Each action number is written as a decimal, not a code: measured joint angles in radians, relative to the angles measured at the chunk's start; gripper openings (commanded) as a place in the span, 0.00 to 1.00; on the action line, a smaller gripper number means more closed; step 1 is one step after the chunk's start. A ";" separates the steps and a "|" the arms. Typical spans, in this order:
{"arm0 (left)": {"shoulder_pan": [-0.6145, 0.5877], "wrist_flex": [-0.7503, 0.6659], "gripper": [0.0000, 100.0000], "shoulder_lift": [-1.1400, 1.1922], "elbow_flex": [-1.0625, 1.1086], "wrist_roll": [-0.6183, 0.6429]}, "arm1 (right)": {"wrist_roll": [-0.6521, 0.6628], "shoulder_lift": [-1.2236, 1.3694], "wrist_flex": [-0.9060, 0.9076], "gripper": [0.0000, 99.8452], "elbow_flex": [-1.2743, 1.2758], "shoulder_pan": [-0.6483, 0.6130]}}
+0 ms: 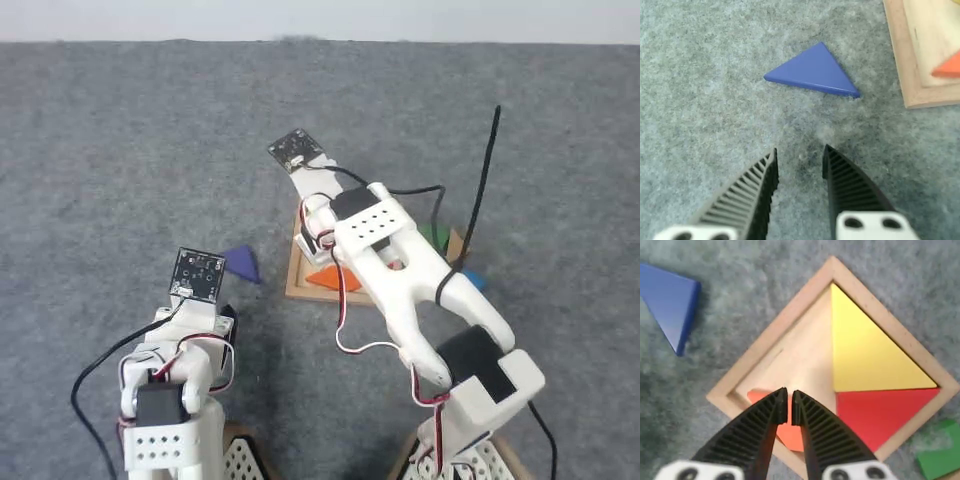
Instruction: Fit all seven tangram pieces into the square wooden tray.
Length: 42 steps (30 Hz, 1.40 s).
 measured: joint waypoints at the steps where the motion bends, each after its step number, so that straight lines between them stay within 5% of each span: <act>1: 0.000 0.000 0.14 0.000 0.000 0.000 | 0.000 0.000 -0.008 0.03 0.000 -0.002; 13: 0.000 0.000 0.14 0.000 0.000 0.000 | 0.000 0.115 -0.037 0.03 0.000 -0.058; 32: 0.000 0.000 0.14 0.000 0.000 0.000 | -0.025 0.114 -0.032 0.03 0.055 0.083; 42: 0.000 0.000 0.14 0.000 0.000 0.000 | -0.025 -0.095 -0.023 0.03 0.267 0.081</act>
